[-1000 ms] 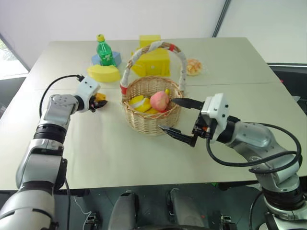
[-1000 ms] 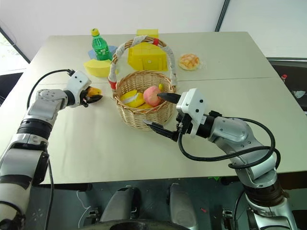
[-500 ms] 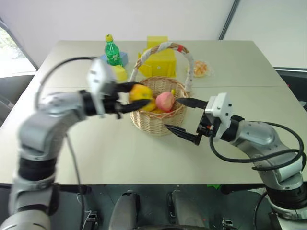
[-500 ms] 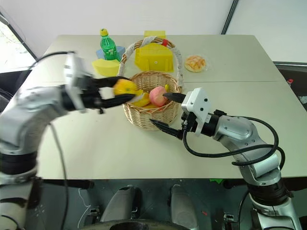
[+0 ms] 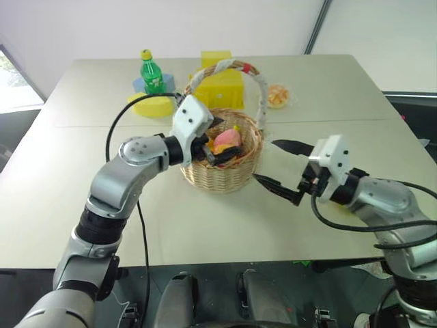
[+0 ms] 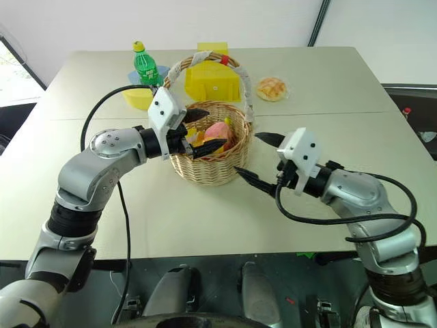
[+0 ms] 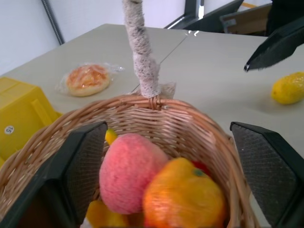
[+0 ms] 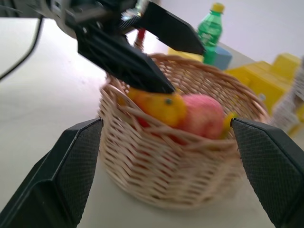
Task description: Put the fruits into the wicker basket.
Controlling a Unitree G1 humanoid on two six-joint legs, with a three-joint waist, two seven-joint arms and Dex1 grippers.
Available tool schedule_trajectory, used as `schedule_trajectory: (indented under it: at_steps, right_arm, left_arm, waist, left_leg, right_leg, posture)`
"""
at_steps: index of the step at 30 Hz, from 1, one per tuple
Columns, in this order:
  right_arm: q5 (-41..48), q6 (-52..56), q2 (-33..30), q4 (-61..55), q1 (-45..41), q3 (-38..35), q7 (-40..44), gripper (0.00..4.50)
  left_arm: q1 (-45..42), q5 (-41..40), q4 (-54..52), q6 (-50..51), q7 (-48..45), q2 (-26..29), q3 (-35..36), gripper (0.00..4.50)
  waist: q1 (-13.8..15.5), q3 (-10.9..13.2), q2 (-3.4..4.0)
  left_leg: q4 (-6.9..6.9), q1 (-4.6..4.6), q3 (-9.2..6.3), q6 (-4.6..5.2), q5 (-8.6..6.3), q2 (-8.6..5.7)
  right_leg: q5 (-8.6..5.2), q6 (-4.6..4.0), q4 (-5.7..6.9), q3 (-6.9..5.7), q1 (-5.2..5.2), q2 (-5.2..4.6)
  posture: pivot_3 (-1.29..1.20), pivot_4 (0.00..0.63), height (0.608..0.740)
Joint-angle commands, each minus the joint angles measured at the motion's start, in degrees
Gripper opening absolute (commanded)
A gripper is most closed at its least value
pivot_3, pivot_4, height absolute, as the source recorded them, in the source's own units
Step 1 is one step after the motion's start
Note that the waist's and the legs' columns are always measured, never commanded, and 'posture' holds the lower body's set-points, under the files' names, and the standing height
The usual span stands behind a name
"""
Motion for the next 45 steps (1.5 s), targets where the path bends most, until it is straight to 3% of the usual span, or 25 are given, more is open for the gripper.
schedule_trajectory:
  at_steps: [1,4,9,24,27,31,35,40,43,45]
  right_arm:
    - [-0.93,-0.04,-4.2,1.18,5.63,-8.99,2.4,4.5]
    - [-4.98,0.09,-9.92,4.25,14.9,-14.74,6.3,4.5]
    - [-11.55,-2.2,-14.32,9.41,23.16,-18.94,7.96,4.5]
    - [-22.12,-6.17,-15.36,21.35,16.84,-7.89,5.7,4.5]
    - [-22.18,-6.5,-15.22,21.72,16.12,-7.48,6.02,3.66]
    - [-23.17,-7.04,-15.55,21.67,15.3,-7.26,5.39,1.8]
    - [-22.38,-9.73,-15.84,17.64,14.65,-8.12,7.12,1.8]
    - [-6.66,-2.11,-13.33,1.17,0.33,-6.9,8.93,1.8]
    - [-2.87,1.49,-9.71,-2.71,-8.85,-0.23,6.97,1.8]
    - [-5.21,1.62,-3.17,-1.29,-17.97,8.32,3.9,1.8]
  left_arm:
    - [2.22,-6.27,-5.78,-2.5,-5.78,-0.12,2.35,4.47]
    - [5.11,-8.33,-8.71,-1.99,-10.06,1.4,0.22,4.47]
    - [6.77,-6.19,-9.09,-4.65,-14.84,3.45,-3.97,4.47]
    - [7.28,-4.46,-5.54,-7.03,-16.44,3.84,-4.37,4.47]
    - [7.87,-4.3,-5.74,-7.62,-16.23,3.88,-4.07,4.5]
    - [8.25,-4.17,-5.76,-7.78,-15.68,3.93,-3.49,4.5]
    - [9.11,-5.32,-5.71,-8.18,-15.43,4.63,-0.64,4.5]
    - [12.42,-8.7,-1.44,-7.26,-17.1,11.93,10.81,4.5]
    - [14.62,-9.71,-0.93,-7.3,-18.18,14.64,13.87,4.5]
    - [15.9,-9.85,-1.0,-7.38,-17.72,15.76,15.52,4.5]
  waist:
    - [0.01,0.0,0.01]
    - [0.27,-0.01,0.02]
    - [0.34,-0.03,0.04]
    - [-0.36,-0.04,0.08]
    - [-0.4,-0.04,0.09]
    - [-0.37,-0.04,0.09]
    - [-0.49,-0.04,0.09]
    - [-1.68,0.05,0.35]
    - [-1.56,0.04,0.3]
    - [-1.3,0.06,0.16]
  left_leg:
    - [0.0,0.0,0.01,0.0,0.0,0.0]
    - [-0.02,0.01,0.04,0.03,-0.02,-0.02]
    - [0.01,0.14,0.16,0.03,-0.02,-0.04]
    - [0.01,0.18,0.11,0.02,-0.01,-0.02]
    - [0.01,0.18,0.1,0.02,-0.01,-0.02]
    - [0.01,0.18,0.09,0.02,-0.01,-0.01]
    - [0.01,0.18,0.1,0.02,-0.01,-0.01]
    - [0.0,0.25,0.07,0.02,-0.01,0.08]
    - [-0.03,0.25,-0.1,0.02,-0.01,0.16]
    - [-0.03,0.21,-0.1,0.02,-0.01,0.16]
  right_leg:
    - [0.0,0.0,-0.03,0.0,0.01,0.0]
    - [0.0,0.0,-0.09,0.03,0.06,-0.04]
    - [0.0,0.0,-0.07,0.16,0.11,0.06]
    - [-0.01,0.0,-0.06,0.17,0.15,0.12]
    - [-0.01,0.0,-0.06,0.17,0.15,0.12]
    - [-0.01,0.0,-0.06,0.17,0.15,0.13]
    - [-0.01,0.0,-0.06,0.17,0.15,0.12]
    - [0.0,0.0,0.11,0.22,0.06,0.22]
    - [-0.03,-0.05,0.09,0.09,0.11,0.33]
    - [-0.04,-0.07,0.07,0.05,0.11,0.23]
  posture:
    - [0.0,0.15,0.74]
    - [0.0,0.15,0.74]
    - [0.0,0.15,0.74]
    - [0.0,0.15,0.74]
    - [0.0,0.15,0.74]
    - [0.0,0.15,0.74]
    - [0.0,0.15,0.74]
    - [0.0,0.15,0.74]
    - [0.0,0.15,0.74]
    - [0.0,0.15,0.74]
